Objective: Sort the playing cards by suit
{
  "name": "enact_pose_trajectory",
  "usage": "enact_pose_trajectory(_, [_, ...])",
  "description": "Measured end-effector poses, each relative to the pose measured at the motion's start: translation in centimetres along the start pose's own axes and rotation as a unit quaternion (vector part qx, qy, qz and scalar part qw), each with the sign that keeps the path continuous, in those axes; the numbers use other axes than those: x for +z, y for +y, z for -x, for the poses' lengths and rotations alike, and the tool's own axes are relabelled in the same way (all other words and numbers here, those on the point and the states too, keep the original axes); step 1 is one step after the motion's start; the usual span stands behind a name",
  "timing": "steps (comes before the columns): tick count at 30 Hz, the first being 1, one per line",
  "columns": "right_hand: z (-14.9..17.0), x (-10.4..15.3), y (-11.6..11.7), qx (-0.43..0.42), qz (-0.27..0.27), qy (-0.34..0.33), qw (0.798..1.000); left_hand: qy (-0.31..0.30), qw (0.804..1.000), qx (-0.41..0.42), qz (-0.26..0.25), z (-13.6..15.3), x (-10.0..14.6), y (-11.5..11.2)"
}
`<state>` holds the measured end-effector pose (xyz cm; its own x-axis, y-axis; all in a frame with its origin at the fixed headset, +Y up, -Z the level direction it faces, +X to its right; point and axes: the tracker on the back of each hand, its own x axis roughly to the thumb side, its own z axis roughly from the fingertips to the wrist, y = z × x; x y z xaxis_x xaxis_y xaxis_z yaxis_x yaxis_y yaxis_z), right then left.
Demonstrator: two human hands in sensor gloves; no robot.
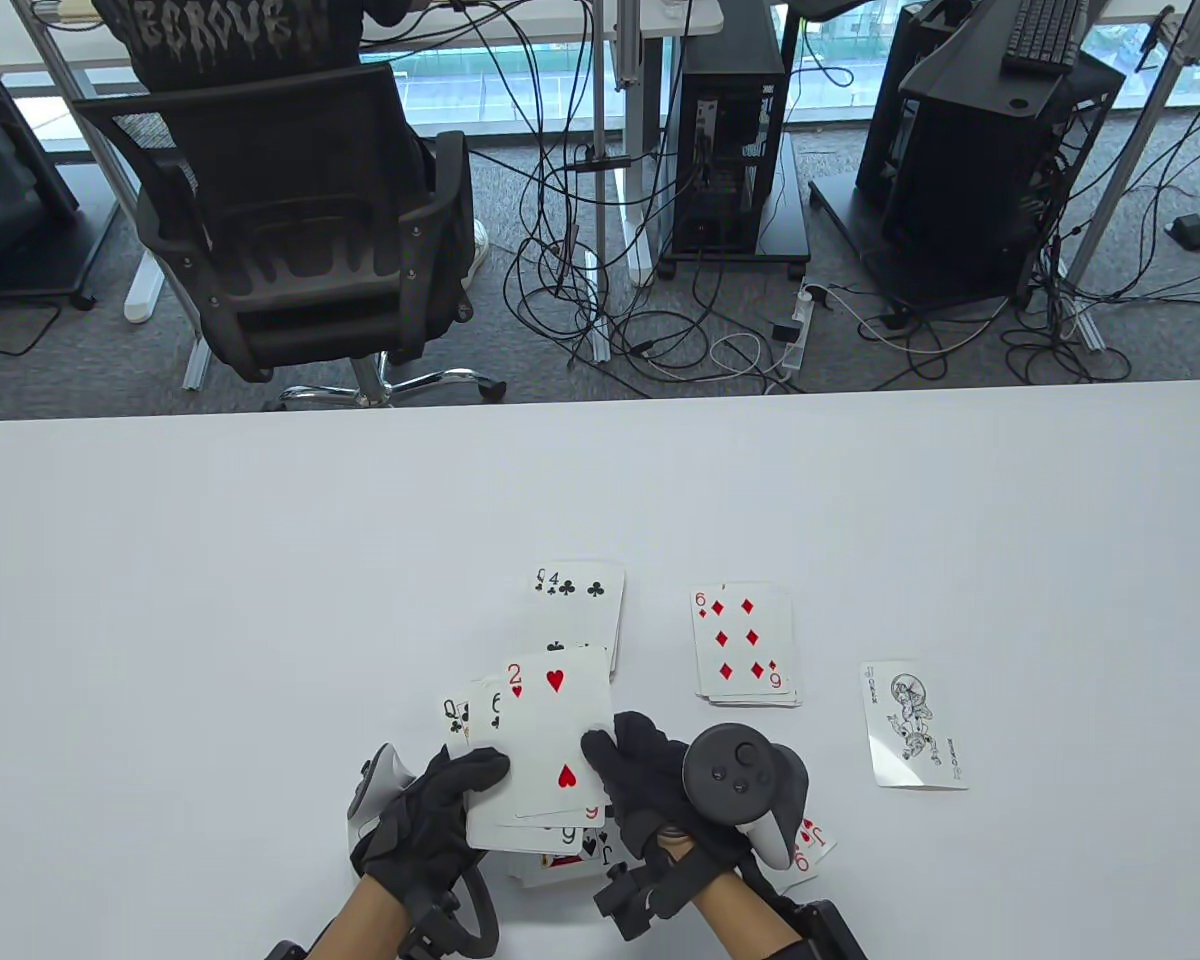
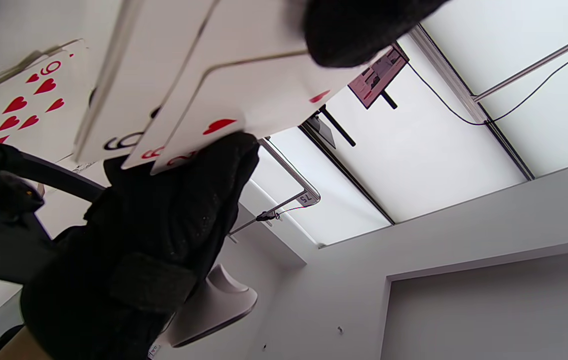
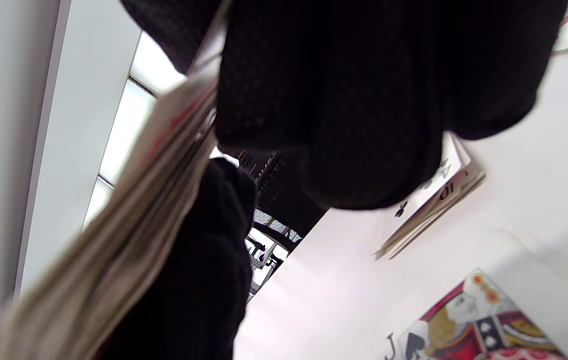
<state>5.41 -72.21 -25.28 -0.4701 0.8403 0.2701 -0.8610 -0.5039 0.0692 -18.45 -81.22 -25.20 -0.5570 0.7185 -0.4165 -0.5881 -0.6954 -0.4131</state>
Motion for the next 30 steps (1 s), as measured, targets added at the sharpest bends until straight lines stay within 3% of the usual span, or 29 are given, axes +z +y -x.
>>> enact_pose_trajectory(9, [2.9, 0.0, -5.9, -0.059, 0.037, 0.047, 0.996, -0.003, 1.000, 0.014, -0.023, 0.0, 0.2, 0.5])
enact_pose_trajectory(12, [4.3, 0.5, -8.4, -0.030, 0.041, 0.078, 0.996, -0.007, 0.999, 0.018, -0.028, -0.2, 0.2, 0.7])
enact_pose_trajectory(14, [5.3, 1.2, -9.5, 0.012, 0.014, 0.111, 0.994, -0.009, 0.999, 0.019, -0.031, -0.2, 0.2, 0.8])
enact_pose_trajectory(22, [8.3, 3.9, -9.0, 0.146, -0.074, 0.210, 0.964, -0.002, 0.999, 0.020, -0.039, -0.1, 0.3, 0.6])
enact_pose_trajectory(26, [8.8, 4.1, -8.0, 0.210, -0.099, 0.228, 0.946, -0.003, 0.999, 0.020, -0.040, -0.2, 0.4, 0.5])
enact_pose_trajectory(30, [8.4, 3.7, -6.8, 0.323, -0.138, 0.213, 0.912, -0.002, 0.999, 0.020, -0.041, -0.2, 0.4, 0.5])
